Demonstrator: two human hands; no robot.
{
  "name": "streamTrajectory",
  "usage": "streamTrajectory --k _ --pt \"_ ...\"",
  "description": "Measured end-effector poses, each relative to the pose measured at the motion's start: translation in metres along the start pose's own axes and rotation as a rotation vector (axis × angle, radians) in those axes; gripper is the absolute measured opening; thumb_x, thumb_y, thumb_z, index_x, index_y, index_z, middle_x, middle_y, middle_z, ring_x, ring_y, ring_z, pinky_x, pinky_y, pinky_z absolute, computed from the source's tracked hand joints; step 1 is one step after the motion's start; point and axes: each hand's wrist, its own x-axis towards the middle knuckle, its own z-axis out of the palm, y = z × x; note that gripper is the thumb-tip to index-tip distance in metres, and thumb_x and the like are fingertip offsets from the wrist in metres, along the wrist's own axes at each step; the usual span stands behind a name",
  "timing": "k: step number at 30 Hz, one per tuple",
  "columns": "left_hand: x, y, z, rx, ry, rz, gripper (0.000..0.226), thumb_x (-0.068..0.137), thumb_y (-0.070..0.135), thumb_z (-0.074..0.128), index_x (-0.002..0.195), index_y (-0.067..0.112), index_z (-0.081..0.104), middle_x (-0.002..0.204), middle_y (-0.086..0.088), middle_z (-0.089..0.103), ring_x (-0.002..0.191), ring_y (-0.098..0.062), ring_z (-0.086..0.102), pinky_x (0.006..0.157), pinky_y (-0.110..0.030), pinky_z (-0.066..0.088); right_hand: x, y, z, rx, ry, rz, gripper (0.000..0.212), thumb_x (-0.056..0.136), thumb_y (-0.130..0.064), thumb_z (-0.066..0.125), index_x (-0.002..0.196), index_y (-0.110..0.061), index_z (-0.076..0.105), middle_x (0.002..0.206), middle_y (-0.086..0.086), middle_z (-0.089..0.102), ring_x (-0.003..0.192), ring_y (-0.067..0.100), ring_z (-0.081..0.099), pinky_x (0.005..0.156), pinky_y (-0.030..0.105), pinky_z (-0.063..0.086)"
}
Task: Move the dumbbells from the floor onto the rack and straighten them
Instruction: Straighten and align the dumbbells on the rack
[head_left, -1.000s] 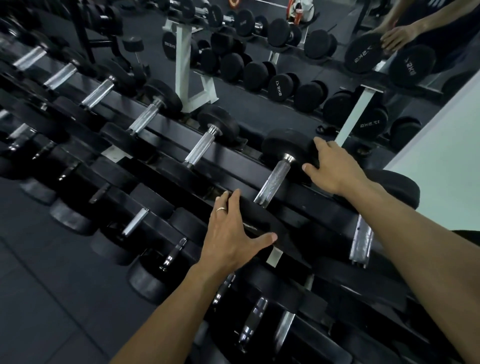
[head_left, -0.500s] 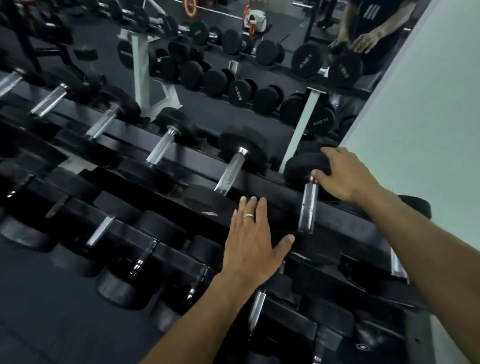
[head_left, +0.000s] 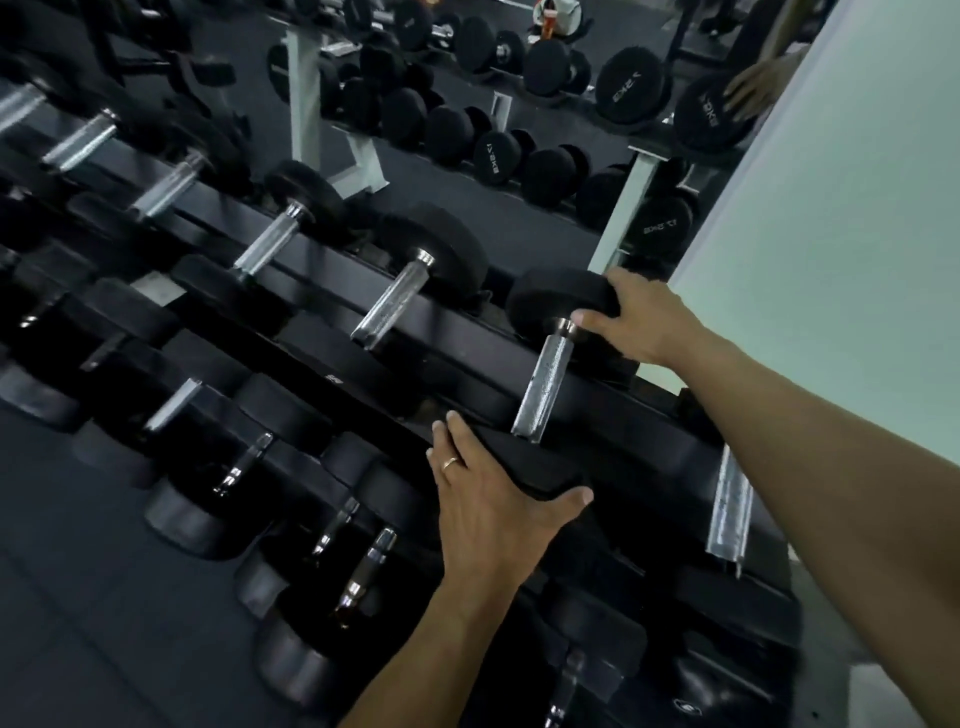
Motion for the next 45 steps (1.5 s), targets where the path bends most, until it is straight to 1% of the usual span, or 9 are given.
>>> streamTrajectory --k 4,10,14,20,28,33,36,41,45 --pt "0.002 -0.001 0.01 -0.047 0.032 0.01 0.14 0.048 0.066 0.079 0.151 0.024 -0.007 0.156 0.011 -0.011 0.148 -0.027 0.012 0.116 -0.043 0.03 0.002 0.012 0.001 0.0 -0.017 -0.009 0.047 0.091 -0.052 0.059 0.118 -0.014 0.049 0.11 0.015 0.063 0.1 0.037 0.06 0.089 0.046 0.049" --pt "0.006 -0.006 0.006 -0.08 0.03 0.031 0.139 0.05 0.057 0.083 0.152 0.018 -0.002 0.155 0.009 -0.008 0.147 -0.02 0.006 0.118 -0.035 0.026 0.0 0.014 0.006 0.007 0.032 -0.058 0.045 0.092 -0.052 0.056 0.114 -0.013 0.048 0.1 0.011 0.061 0.095 0.036 0.06 0.08 0.038 0.043" --pt "0.012 -0.008 0.001 -0.09 -0.008 0.056 0.139 0.052 0.055 0.084 0.152 0.018 -0.005 0.154 0.011 -0.007 0.146 -0.019 0.006 0.118 -0.035 0.026 -0.003 0.014 0.009 -0.03 0.084 -0.065 0.046 0.094 -0.05 0.055 0.117 -0.011 0.048 0.098 0.011 0.062 0.095 0.036 0.06 0.084 0.042 0.044" --pt "0.021 -0.011 -0.008 -0.032 -0.052 0.1 0.139 0.052 0.056 0.085 0.152 0.019 -0.005 0.155 0.01 -0.003 0.145 -0.018 0.01 0.118 -0.032 0.026 -0.009 0.019 0.01 -0.058 0.124 -0.039 0.051 0.095 -0.049 0.054 0.126 -0.01 0.048 0.107 0.016 0.065 0.1 0.037 0.06 0.083 0.04 0.043" --pt "0.02 -0.012 -0.009 -0.024 -0.045 0.098 0.141 0.051 0.057 0.085 0.153 0.019 -0.005 0.156 0.009 -0.003 0.146 -0.015 0.008 0.116 -0.025 0.021 -0.009 0.012 0.009 -0.071 0.1 0.004 0.048 0.095 -0.047 0.056 0.122 -0.009 0.046 0.106 0.016 0.063 0.099 0.037 0.06 0.079 0.038 0.041" --pt "0.019 -0.014 -0.012 0.043 -0.048 0.085 0.142 0.048 0.067 0.08 0.153 0.022 -0.005 0.159 0.006 0.0 0.146 -0.022 0.016 0.116 -0.04 0.03 -0.016 0.019 0.004 0.096 -0.016 0.097 0.052 0.093 -0.037 0.062 0.133 -0.009 0.043 0.122 0.017 0.06 0.112 0.034 0.056 0.085 0.034 0.042" --pt "0.017 -0.012 -0.013 0.119 -0.027 0.107 0.141 0.047 0.074 0.073 0.153 0.023 -0.004 0.159 0.003 0.003 0.145 -0.025 0.02 0.114 -0.046 0.032 -0.036 0.034 0.001 0.065 0.012 0.128 0.065 0.093 -0.035 0.061 0.145 -0.007 0.032 0.139 0.02 0.048 0.126 0.037 0.047 0.097 0.038 0.039" --pt "-0.006 -0.005 0.0 0.326 0.131 0.182 0.117 0.075 0.068 0.061 0.153 0.012 -0.005 0.162 -0.013 0.001 0.149 -0.03 -0.005 0.121 -0.049 0.007 -0.07 0.074 -0.011 -0.068 0.044 0.106 0.068 0.095 -0.036 0.057 0.15 -0.01 0.028 0.146 0.021 0.041 0.129 0.041 0.045 0.106 0.045 0.037" --pt "-0.047 0.01 0.032 0.439 0.256 0.252 0.097 0.088 0.063 0.045 0.153 0.005 0.003 0.161 -0.021 -0.004 0.148 -0.03 -0.018 0.119 -0.047 -0.011 -0.092 0.112 -0.024 -0.076 0.038 0.093 0.067 0.095 -0.038 0.056 0.149 -0.009 0.031 0.149 0.02 0.039 0.133 0.039 0.042 0.108 0.046 0.036"
